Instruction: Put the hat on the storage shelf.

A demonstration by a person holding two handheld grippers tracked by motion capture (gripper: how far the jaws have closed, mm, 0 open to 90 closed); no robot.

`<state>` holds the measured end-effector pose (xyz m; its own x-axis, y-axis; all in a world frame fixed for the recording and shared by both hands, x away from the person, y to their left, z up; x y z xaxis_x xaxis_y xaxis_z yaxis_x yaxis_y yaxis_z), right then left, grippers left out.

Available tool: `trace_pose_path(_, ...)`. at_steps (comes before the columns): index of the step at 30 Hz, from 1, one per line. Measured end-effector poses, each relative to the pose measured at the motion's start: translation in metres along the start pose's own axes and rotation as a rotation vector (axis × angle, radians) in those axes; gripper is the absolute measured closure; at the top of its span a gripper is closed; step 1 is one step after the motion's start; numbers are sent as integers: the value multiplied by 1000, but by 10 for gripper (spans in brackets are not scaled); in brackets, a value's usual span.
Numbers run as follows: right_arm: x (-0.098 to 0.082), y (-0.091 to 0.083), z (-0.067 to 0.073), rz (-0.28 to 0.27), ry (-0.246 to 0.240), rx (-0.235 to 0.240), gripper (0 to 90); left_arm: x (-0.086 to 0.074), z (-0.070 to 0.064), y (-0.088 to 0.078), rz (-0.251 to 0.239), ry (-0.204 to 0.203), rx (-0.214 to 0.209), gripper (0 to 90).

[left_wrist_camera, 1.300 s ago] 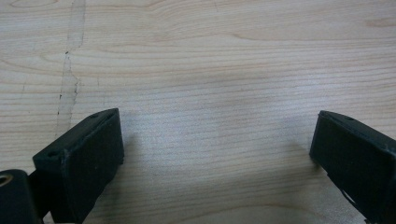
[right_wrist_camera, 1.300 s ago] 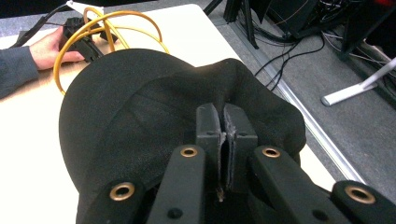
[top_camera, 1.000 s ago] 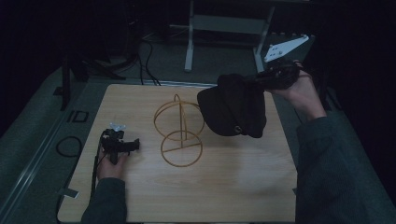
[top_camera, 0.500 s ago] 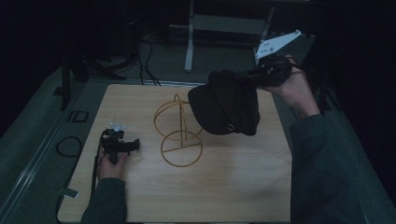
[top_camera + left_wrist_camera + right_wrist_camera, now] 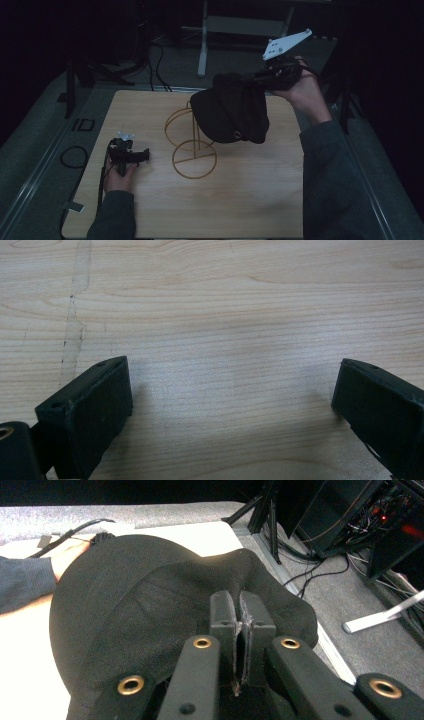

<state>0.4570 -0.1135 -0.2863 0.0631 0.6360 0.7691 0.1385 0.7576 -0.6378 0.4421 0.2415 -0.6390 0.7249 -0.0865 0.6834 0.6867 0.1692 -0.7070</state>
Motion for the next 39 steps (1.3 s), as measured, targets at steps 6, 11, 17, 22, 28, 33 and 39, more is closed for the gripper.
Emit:
trace_pose_path(6,7,5,3,-12,-8,0,862,0,0,0,0,0,0,26)
trace_pose_path(11,11,10,5,-10,-13,1,862,0,0,0,0,0,0,26)
trace_pose_path(17,19,18,10,-36,-22,12,862,0,0,0,0,0,0,26)
trace_pose_path(22,27,22,14,-31,-33,14,862,0,0,0,2,1,-1,26)
trace_pose_path(28,38,27,17,-29,-51,9,861,0,0,0,3,1,-1,26)
trace_pose_path(33,48,35,21,-25,-66,13,861,0,0,0,1,1,0,26)
trace_pose_path(39,57,49,27,-20,-81,25,861,0,0,0,1,1,1,26)
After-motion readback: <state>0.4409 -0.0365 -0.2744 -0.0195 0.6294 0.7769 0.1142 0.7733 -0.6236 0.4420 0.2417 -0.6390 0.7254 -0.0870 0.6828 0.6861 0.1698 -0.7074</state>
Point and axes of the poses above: each handheld gripper's, and its own axes: y roughly forward along the jaws, x roughly out of its top, z roughly to its left, the point moved 10 cm from there along y, roughly forward along the jaws, and after that the axes turned 15 degrees about x, right-handed, at the moved point
